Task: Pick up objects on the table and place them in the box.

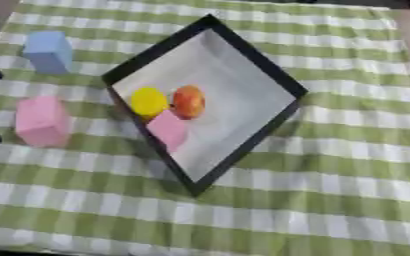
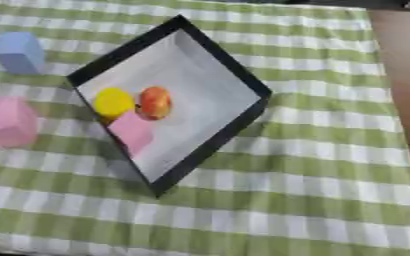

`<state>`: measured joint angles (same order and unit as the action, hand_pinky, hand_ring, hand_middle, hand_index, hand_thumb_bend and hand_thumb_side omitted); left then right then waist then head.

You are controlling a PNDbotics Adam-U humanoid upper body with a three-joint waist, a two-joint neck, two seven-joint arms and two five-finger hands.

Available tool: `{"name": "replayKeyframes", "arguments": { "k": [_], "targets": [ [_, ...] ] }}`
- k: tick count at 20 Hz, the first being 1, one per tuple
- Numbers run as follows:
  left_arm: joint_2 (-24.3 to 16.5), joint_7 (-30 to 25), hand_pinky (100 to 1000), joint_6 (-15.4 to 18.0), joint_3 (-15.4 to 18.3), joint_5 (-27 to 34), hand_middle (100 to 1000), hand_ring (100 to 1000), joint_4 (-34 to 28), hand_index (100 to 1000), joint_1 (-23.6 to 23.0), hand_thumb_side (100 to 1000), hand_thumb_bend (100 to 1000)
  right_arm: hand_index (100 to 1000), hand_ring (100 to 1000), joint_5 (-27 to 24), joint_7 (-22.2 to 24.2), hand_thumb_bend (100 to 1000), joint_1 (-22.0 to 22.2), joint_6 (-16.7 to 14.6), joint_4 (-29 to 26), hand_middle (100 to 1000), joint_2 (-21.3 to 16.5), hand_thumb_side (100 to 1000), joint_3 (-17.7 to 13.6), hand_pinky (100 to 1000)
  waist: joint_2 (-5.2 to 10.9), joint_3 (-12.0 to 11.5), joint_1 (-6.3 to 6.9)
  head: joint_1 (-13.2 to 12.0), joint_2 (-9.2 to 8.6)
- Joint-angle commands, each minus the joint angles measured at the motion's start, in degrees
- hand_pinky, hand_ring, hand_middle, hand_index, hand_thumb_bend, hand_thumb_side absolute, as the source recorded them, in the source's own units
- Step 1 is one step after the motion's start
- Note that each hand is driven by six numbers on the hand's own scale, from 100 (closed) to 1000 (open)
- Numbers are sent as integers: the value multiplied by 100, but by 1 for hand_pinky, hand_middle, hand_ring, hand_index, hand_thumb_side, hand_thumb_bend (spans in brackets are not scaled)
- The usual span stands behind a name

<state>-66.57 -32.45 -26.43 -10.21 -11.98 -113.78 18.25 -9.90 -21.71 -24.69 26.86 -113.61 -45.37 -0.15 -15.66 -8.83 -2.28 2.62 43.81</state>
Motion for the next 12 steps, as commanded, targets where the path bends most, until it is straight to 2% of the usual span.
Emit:
{"name": "replayKeyframes", "arguments": {
  "k": [1,9,12],
  "targets": [
    [-212,-38,930,-128,-46,-161,778,833,-65,835,110,100,565,799,674,-40,-19,410,-36,18,-98,687,-90,308,-52,818,214,10,79,-39,31],
    [-104,123,926,-289,-325,-93,777,832,68,841,461,100,594,798,671,-58,-8,410,-4,57,-98,685,-53,311,-28,817,214,21,63,-29,31],
    [-31,71,931,-295,-479,-80,781,836,137,847,671,133,640,797,670,-63,-11,410,-2,70,-98,684,-38,312,-23,816,209,32,61,-45,31]
  ]
}}
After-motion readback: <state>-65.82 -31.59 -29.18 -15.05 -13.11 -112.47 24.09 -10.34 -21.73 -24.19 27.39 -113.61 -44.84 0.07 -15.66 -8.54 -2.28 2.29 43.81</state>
